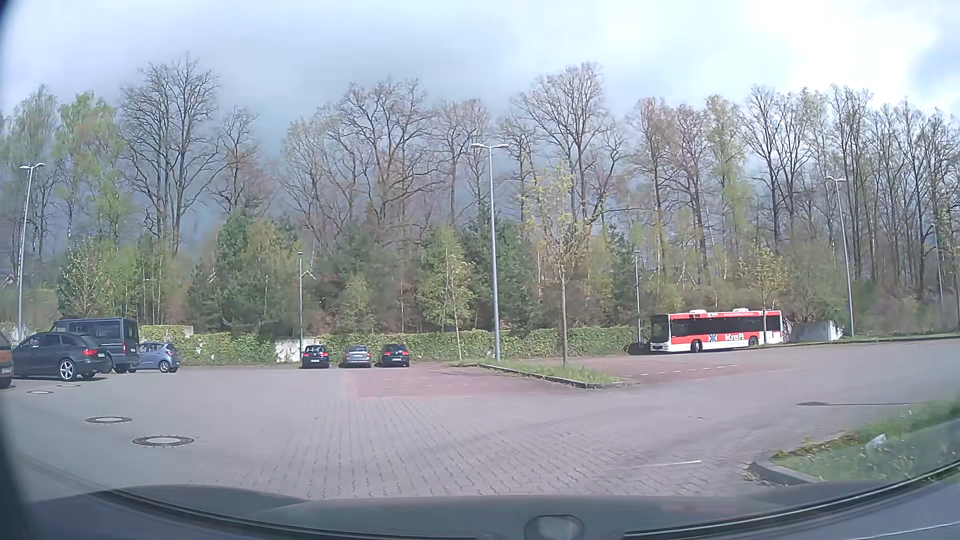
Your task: Follow the waypoints while adhering to traffic rules and regulations
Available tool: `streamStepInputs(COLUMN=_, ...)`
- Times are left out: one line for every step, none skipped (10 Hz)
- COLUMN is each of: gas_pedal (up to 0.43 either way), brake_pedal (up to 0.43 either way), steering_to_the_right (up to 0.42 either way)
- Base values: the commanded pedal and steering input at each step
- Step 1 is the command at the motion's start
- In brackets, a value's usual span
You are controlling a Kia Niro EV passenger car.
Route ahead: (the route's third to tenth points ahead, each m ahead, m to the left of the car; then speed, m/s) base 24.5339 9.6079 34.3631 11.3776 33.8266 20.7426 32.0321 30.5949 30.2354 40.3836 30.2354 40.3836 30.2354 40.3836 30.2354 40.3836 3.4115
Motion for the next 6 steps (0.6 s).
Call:
streamStepInputs(gas_pedal=0.189, brake_pedal=0.0, steering_to_the_right=-0.21)
streamStepInputs(gas_pedal=0.189, brake_pedal=0.0, steering_to_the_right=-0.198)
streamStepInputs(gas_pedal=0.189, brake_pedal=0.0, steering_to_the_right=-0.198)
streamStepInputs(gas_pedal=0.197, brake_pedal=0.0, steering_to_the_right=-0.198)
streamStepInputs(gas_pedal=0.197, brake_pedal=0.0, steering_to_the_right=-0.198)
streamStepInputs(gas_pedal=0.209, brake_pedal=0.006, steering_to_the_right=-0.197)
